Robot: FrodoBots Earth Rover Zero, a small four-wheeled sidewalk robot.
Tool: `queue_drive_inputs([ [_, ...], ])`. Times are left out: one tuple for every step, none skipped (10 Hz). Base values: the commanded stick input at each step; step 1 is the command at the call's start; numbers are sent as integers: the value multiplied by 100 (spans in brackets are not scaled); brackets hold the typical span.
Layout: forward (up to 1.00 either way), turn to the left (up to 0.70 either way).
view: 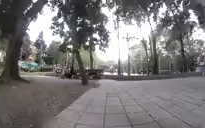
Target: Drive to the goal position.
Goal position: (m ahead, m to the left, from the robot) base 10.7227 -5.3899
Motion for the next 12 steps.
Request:
queue_drive_inputs([
  [70, 0],
  [70, 0],
  [70, 0],
  [70, 0],
  [70, 0],
  [70, 0],
  [70, 0],
  [70, 0],
  [70, 0],
  [70, 0],
  [70, 0],
  [70, 0],
])
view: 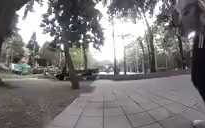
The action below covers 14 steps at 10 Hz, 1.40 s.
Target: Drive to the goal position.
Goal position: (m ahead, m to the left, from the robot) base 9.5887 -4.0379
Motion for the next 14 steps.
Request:
queue_drive_inputs([
  [70, 0],
  [70, 0],
  [70, 0],
  [70, 0],
  [70, 0],
  [70, 0],
  [70, 0],
  [70, 2],
  [70, 14],
  [70, 14],
  [70, 14],
  [70, 14],
  [70, 3],
  [70, 0],
])
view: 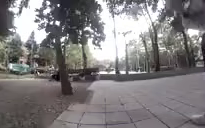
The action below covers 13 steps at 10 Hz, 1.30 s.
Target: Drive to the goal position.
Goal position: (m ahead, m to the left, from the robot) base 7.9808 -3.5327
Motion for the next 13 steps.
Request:
queue_drive_inputs([
  [70, 0],
  [70, 0],
  [70, 0],
  [70, 0],
  [70, 0],
  [70, 0],
  [70, 0],
  [70, 0],
  [70, 0],
  [70, -14],
  [70, -14],
  [70, -2],
  [70, 0],
])
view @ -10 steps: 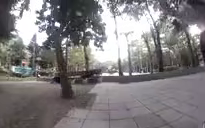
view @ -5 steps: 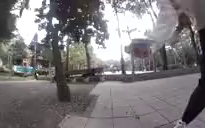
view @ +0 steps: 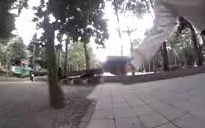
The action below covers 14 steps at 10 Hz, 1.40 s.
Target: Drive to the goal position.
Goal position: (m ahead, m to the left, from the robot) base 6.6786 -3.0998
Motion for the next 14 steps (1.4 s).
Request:
queue_drive_inputs([
  [13, 0],
  [0, 0],
  [0, 0],
  [0, 0],
  [0, 0],
  [0, 0],
  [0, 0],
  [0, 0],
  [0, 0],
  [0, 0],
  [70, 0],
  [70, 0],
  [70, 0],
  [70, 0],
])
